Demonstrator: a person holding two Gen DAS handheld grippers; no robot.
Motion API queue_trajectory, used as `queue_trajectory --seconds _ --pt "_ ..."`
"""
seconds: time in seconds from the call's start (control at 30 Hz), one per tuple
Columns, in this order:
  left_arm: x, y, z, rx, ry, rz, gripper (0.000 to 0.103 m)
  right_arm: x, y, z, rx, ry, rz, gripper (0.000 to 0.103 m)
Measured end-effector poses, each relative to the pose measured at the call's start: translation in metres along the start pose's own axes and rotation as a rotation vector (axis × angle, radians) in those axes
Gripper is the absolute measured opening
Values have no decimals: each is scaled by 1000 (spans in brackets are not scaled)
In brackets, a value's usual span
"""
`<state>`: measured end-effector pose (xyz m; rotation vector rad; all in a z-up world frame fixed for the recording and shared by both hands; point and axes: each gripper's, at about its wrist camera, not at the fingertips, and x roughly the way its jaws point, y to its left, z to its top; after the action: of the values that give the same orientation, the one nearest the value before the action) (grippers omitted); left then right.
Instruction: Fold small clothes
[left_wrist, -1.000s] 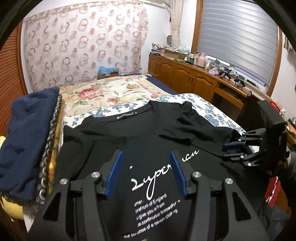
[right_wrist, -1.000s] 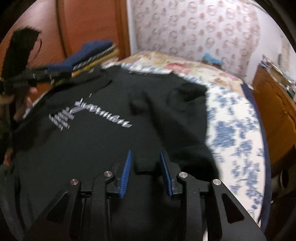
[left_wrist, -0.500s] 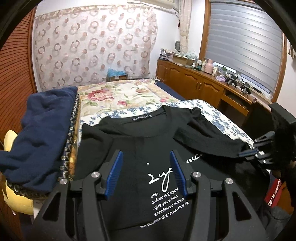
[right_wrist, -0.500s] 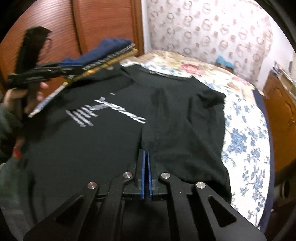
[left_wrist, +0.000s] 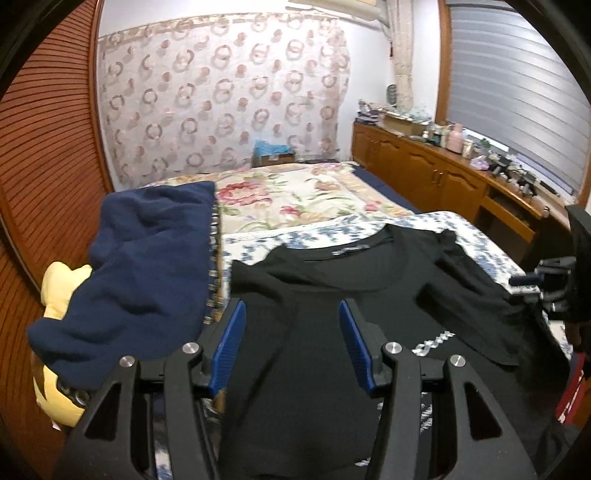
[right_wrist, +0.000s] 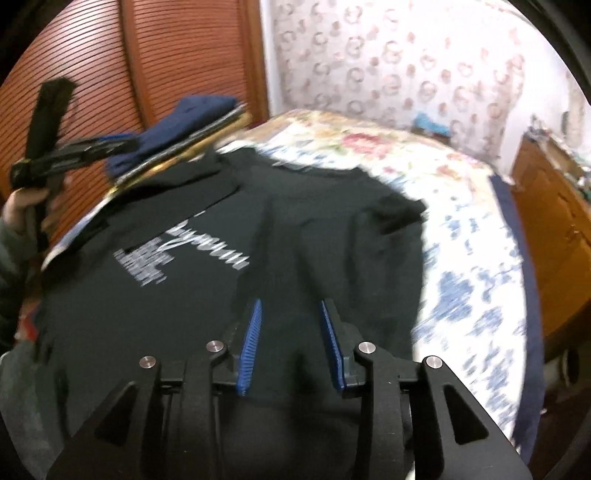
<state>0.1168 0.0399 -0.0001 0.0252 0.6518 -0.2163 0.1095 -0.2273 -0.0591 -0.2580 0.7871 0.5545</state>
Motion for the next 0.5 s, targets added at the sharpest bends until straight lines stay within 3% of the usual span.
queue_trajectory --seconds 0.2,0.5 --pt "23 12 5 7 54 24 52 42 -52 26 39 31 -97 33" --pt "32 8 4 12 72 15 52 94 -86 48 88 122 -115 33"
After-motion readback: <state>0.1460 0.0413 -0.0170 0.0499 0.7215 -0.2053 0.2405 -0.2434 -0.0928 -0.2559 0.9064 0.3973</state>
